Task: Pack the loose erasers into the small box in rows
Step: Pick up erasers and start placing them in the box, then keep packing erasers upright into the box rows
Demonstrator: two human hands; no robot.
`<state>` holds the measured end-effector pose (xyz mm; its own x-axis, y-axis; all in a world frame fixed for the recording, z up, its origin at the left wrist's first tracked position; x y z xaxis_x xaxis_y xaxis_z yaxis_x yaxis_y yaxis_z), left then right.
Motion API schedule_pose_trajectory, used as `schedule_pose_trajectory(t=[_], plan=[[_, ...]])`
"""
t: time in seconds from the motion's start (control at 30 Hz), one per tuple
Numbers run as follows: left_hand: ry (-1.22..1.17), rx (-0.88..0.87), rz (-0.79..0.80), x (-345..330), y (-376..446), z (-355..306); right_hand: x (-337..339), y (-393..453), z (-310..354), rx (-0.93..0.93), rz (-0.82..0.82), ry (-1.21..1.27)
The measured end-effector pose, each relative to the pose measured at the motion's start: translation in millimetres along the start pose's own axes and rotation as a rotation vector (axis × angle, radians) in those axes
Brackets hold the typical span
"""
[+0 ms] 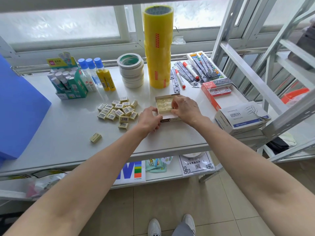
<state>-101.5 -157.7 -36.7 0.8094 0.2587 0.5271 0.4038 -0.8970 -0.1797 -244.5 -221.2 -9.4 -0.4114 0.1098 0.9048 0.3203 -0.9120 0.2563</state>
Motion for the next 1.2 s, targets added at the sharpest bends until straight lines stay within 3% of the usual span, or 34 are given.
schedule_pose_trajectory(t=[0.23,0.37,0.5,0.63,0.77,1.07,1.2], plan=[[0.037,-0.071,-0.054,10.8,-8.4,-5.6,9.8,2.2,10.2,-0.007,-0.024,-0.02],[0.241,-0.39,-0.435,56.5,-25.1,5.3,16.6,-4.6,52.9,0.077,-0.107,0.152],[0.587,-0.568,-0.666,115.0,-32.9,55.3,-3.8,-18.3,109.2,0.2,0.044,0.202],[0.886,-0.399,-0.611,157.1,-38.7,106.6,-32.8,-21.2,129.6,0.168,0.18,0.096],[0.831,-0.225,-0.482,162.0,-40.5,114.3,-50.8,-16.3,129.2,0.09,0.211,0.03],[0.721,-0.319,-0.372,122.4,-18.6,79.6,-52.3,-13.0,123.9,-0.014,0.18,-0.049],[0.757,-0.375,-0.282,105.5,-11.6,66.5,-55.6,-12.9,125.4,-0.034,0.185,0.025]])
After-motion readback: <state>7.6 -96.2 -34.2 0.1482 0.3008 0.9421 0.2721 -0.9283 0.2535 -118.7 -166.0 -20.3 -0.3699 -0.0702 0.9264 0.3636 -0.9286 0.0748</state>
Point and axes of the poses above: each hand's wrist, its own y-axis towards the middle knuckle, its own x-axis out of the back of the hand, z = x × y, the point moved 5 cm from there along y, towards the middle knuckle, and after that the axes turned 11 degrees about -z, right-handed, at the moved point
